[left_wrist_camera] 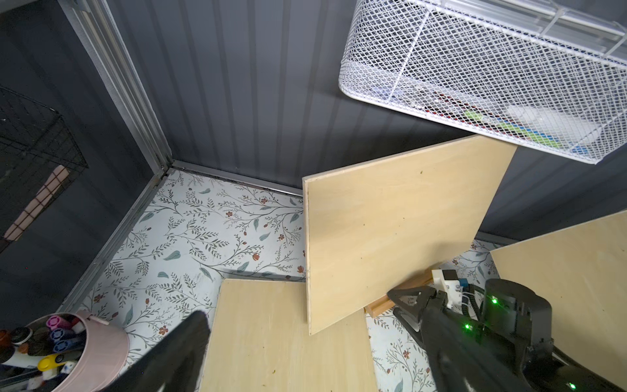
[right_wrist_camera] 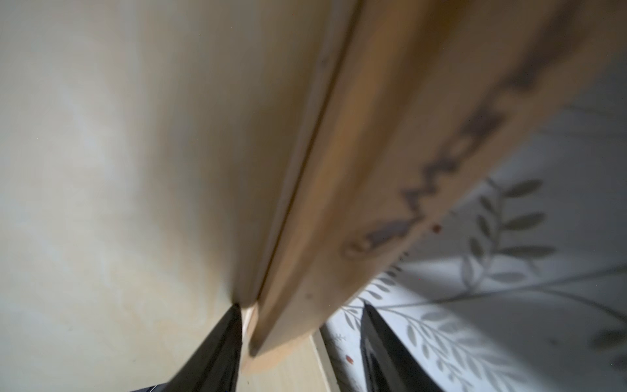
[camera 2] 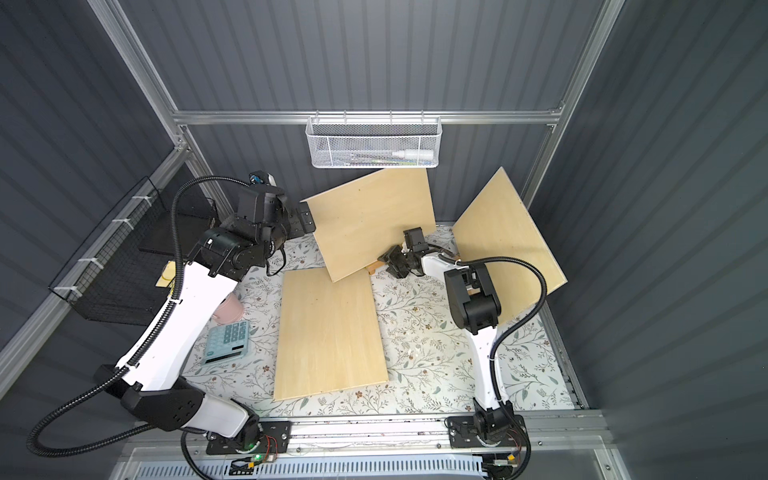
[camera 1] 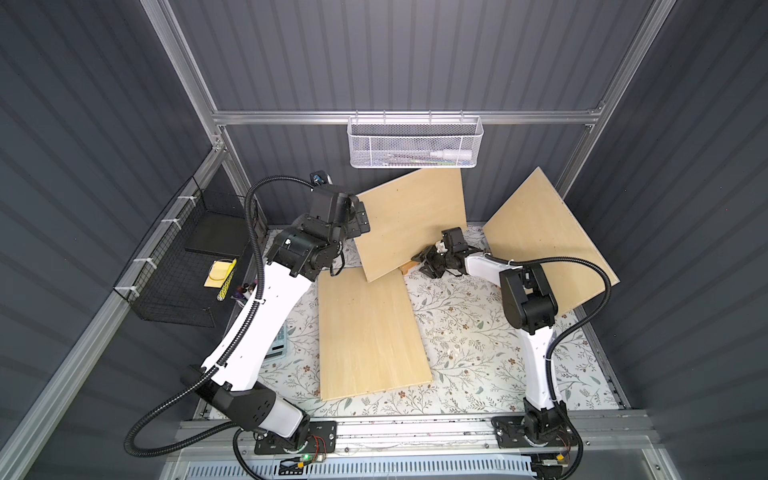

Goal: Assemble the easel
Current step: Move the easel to the center of the board.

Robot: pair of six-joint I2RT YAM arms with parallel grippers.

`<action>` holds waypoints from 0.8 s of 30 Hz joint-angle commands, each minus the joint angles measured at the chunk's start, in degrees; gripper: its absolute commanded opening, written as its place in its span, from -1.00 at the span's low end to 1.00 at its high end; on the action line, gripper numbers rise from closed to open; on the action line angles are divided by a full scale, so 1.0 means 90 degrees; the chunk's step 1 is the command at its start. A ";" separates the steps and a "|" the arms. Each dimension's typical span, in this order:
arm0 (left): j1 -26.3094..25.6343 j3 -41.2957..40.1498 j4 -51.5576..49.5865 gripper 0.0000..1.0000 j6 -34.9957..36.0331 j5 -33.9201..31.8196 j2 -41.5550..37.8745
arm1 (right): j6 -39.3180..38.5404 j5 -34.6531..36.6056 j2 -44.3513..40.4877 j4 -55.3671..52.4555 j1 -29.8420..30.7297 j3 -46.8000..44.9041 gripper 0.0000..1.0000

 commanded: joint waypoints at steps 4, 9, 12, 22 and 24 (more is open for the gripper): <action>0.0044 0.0055 -0.0191 0.99 -0.0030 -0.0165 -0.0183 | 0.0057 -0.0284 0.0418 -0.0112 0.0193 0.0627 0.16; 0.0044 0.0026 -0.0320 0.99 -0.0075 -0.0196 -0.0181 | 0.0010 -0.0630 0.0489 0.0255 0.0288 0.0610 0.24; 0.0086 0.0008 -0.0542 0.99 -0.0148 -0.0234 -0.0164 | -0.0557 -0.0971 0.0246 0.0162 0.0294 0.0438 0.30; 0.1289 -0.1452 -0.1650 0.99 -0.1551 0.0204 -0.0852 | -0.3787 -0.0361 -0.1931 -0.2347 0.0435 -0.1395 0.42; 0.1478 -0.1997 -0.1736 0.99 -0.1642 0.0682 -0.0945 | -0.4192 -0.0651 -0.2114 -0.2492 0.0612 -0.1653 0.43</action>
